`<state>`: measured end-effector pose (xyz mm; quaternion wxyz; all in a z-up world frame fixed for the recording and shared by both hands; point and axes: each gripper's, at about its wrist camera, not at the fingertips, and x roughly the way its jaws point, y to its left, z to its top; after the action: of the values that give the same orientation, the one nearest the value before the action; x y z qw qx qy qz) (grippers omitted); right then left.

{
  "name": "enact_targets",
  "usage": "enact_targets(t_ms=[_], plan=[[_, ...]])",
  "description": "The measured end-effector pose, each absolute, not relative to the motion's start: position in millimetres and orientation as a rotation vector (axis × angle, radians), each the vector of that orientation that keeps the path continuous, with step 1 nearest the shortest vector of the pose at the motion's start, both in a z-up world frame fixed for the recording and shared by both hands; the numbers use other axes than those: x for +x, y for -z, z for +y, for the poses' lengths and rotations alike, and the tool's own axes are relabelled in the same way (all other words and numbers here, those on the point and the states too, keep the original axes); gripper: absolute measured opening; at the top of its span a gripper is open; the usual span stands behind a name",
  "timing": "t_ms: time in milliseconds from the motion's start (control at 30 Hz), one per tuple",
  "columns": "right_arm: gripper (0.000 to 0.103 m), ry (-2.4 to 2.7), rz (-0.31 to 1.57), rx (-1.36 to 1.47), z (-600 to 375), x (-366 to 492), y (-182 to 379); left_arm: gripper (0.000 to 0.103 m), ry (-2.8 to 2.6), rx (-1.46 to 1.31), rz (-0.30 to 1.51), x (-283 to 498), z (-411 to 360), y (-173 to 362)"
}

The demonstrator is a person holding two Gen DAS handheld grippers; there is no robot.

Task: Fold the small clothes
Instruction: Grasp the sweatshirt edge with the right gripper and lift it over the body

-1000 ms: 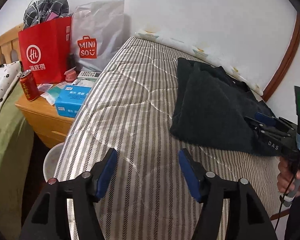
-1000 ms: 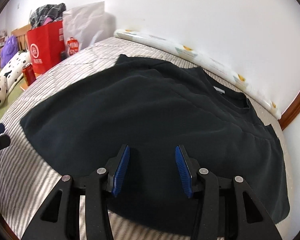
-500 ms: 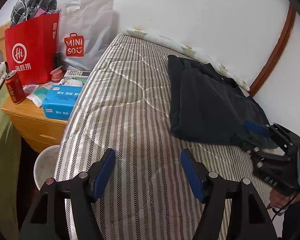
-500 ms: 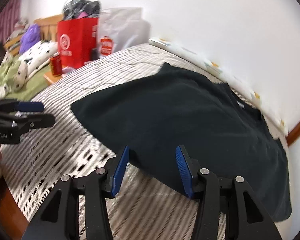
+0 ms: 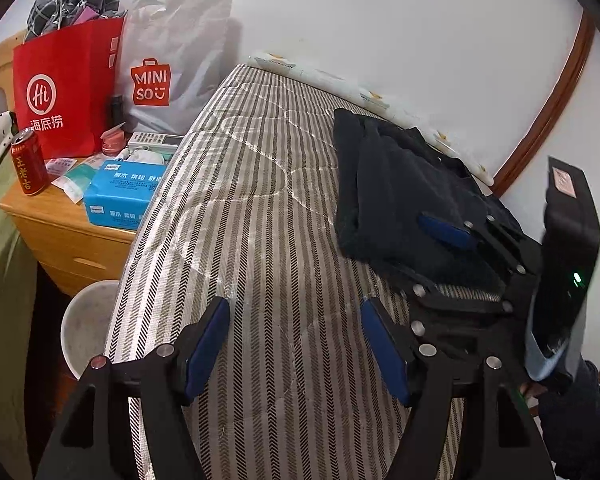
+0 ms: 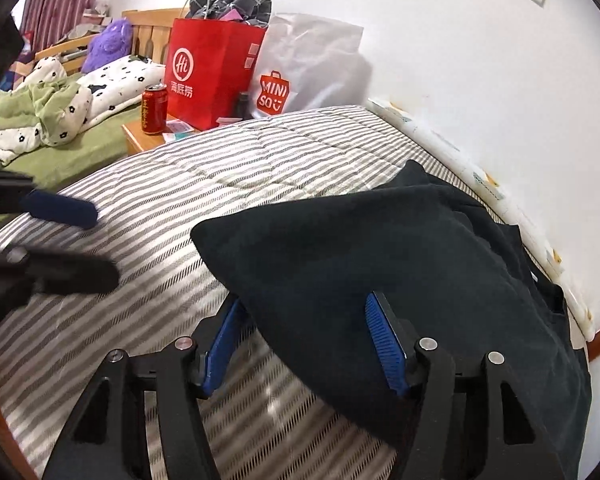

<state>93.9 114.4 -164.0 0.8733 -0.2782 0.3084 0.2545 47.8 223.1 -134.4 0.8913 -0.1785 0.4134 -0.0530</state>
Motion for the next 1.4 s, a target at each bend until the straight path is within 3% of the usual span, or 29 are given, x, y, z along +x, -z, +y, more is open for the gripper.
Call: enact_targets(t_ms=[33, 100, 167, 300, 767, 1000, 1233, 1333, 1400], plan=[[0.056, -0.527, 0.64, -0.58, 116, 96, 164, 0.067, 0.11, -0.372, 0.858, 48, 224, 134], [0.027, -0.485, 0.62, -0.588, 121, 101, 163, 0.067, 0.104, -0.377, 0.858, 48, 223, 134], [0.015, -0.496, 0.624, -0.549, 116, 105, 157, 0.068, 0.096, -0.377, 0.86, 49, 222, 134], [0.008, -0.539, 0.648, -0.378, 90, 113, 129, 0.068, 0.1, -0.367, 0.87, 53, 211, 132], [0.006, -0.383, 0.527, -0.047, -80, 127, 47, 0.068, 0.184, -0.338, 0.888, 87, 139, 123], [0.006, -0.296, 0.551, 0.082, -177, 121, 59, 0.068, 0.291, -0.275, 0.865, 108, 71, 105], [0.008, -0.25, 0.688, 0.184, -250, 126, 114, 0.069, 0.394, -0.213, 0.855, 119, 8, 100], [0.016, -0.27, 0.73, 0.22, -264, 127, 130, 0.07, 0.421, -0.195, 0.857, 120, -8, 101], [0.039, -0.249, 0.716, 0.221, -268, 126, 131, 0.071, 0.441, -0.179, 0.857, 119, -16, 101]])
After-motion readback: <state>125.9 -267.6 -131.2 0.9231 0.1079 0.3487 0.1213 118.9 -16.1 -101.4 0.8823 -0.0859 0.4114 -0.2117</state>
